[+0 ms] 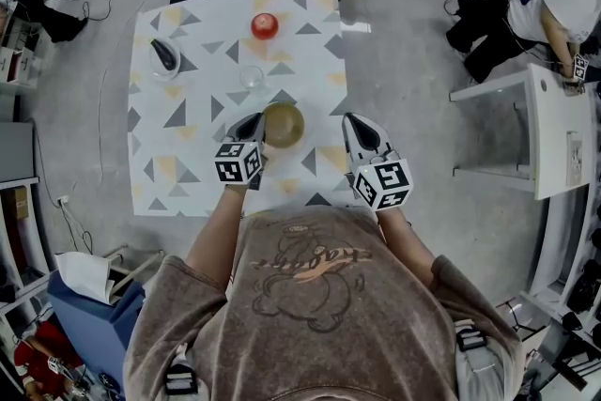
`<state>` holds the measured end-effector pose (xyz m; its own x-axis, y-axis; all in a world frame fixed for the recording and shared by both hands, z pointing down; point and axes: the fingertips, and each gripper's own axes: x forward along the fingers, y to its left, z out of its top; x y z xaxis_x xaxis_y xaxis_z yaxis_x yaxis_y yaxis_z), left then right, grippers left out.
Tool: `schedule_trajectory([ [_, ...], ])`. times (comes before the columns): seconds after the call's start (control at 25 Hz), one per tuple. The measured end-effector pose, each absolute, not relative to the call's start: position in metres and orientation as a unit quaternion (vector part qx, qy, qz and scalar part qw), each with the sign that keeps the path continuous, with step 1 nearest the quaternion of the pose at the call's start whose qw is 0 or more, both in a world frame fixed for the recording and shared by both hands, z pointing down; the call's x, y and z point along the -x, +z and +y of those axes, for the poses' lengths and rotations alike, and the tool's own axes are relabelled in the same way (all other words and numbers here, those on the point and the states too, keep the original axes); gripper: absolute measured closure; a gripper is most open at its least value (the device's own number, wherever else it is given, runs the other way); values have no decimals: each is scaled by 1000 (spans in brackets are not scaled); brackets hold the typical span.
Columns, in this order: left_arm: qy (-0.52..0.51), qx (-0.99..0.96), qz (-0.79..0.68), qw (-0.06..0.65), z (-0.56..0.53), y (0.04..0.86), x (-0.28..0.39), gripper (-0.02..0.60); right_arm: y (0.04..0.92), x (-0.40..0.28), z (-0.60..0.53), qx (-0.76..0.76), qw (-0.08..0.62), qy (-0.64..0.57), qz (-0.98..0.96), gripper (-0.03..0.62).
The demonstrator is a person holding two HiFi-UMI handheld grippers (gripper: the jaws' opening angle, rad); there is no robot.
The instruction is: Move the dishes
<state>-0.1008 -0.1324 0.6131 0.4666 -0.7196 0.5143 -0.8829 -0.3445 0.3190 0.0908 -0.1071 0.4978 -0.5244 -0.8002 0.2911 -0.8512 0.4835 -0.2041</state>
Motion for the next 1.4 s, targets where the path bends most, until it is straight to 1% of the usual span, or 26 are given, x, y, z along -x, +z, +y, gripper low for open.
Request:
schedule_trajectory([
  [0.4, 127, -822, -477, 284, -149, 601, 66, 554, 498, -109, -98, -500, 75, 165, -847, 594],
  [0.72, 132, -832, -458, 284, -161, 601, 33, 554, 503, -138, -85, -528, 76, 176, -827, 594],
  [1.4, 123, -818, -465, 316, -206, 620, -4, 554, 516, -194, -64, -573, 86, 200, -790, 594],
])
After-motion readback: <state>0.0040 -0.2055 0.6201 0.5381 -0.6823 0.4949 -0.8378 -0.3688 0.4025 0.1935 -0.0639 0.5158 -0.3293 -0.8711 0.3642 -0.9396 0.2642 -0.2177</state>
